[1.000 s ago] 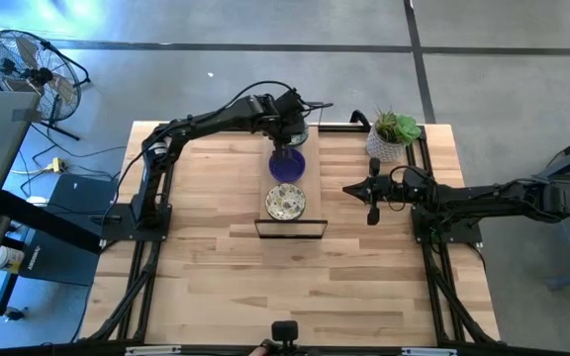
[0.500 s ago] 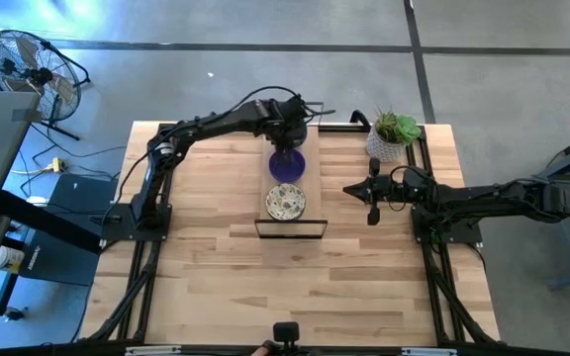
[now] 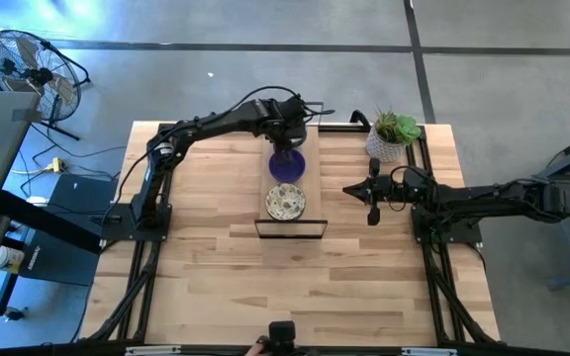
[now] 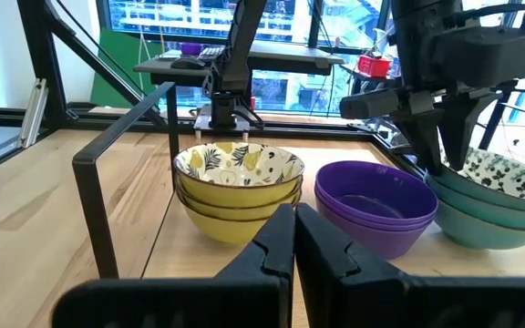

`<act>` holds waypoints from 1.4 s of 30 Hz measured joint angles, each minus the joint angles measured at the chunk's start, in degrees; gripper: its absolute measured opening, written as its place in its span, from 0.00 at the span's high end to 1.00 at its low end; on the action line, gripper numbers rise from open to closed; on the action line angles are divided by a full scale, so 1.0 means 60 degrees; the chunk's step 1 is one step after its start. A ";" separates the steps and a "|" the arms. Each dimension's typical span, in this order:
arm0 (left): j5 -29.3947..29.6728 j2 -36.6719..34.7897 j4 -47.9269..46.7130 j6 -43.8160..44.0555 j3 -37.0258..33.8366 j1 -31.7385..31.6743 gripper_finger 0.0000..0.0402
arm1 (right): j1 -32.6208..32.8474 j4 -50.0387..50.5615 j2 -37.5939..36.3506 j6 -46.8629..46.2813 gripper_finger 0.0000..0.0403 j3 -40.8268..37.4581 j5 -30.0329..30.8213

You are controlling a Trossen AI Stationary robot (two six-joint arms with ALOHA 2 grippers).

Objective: Pick & Place Mini bowls
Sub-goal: Stack the blue patterned bowl on top of the stacked blue patterned bowl on the shelf, then return to Home Position

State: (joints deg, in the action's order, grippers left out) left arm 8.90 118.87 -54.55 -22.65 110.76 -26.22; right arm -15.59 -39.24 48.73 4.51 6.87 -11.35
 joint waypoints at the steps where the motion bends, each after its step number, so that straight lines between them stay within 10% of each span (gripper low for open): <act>1: 0.0016 0.0000 -0.0024 0.0002 0.0000 0.0000 0.74 | -0.0004 0.0000 0.0000 0.0000 1.00 0.0000 0.0000; 17: -0.0144 -0.0028 -0.0232 -0.0141 0.0000 0.0018 0.88 | 0.0000 0.0000 0.0000 0.0000 1.00 0.0000 0.0003; 31: -0.0030 -0.0189 -0.0743 0.0113 0.0660 0.0021 0.62 | 0.0000 0.0000 0.0000 0.0000 1.00 0.0000 -0.0170; 42: -0.0133 -0.0880 -0.0083 0.1328 0.0540 0.0309 0.93 | 0.0000 0.0070 0.0000 0.0000 1.00 0.0000 -0.0258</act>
State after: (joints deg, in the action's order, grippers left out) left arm 8.10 113.59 -55.05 -14.68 114.00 -24.37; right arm -15.59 -38.82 48.73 4.51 6.87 -12.91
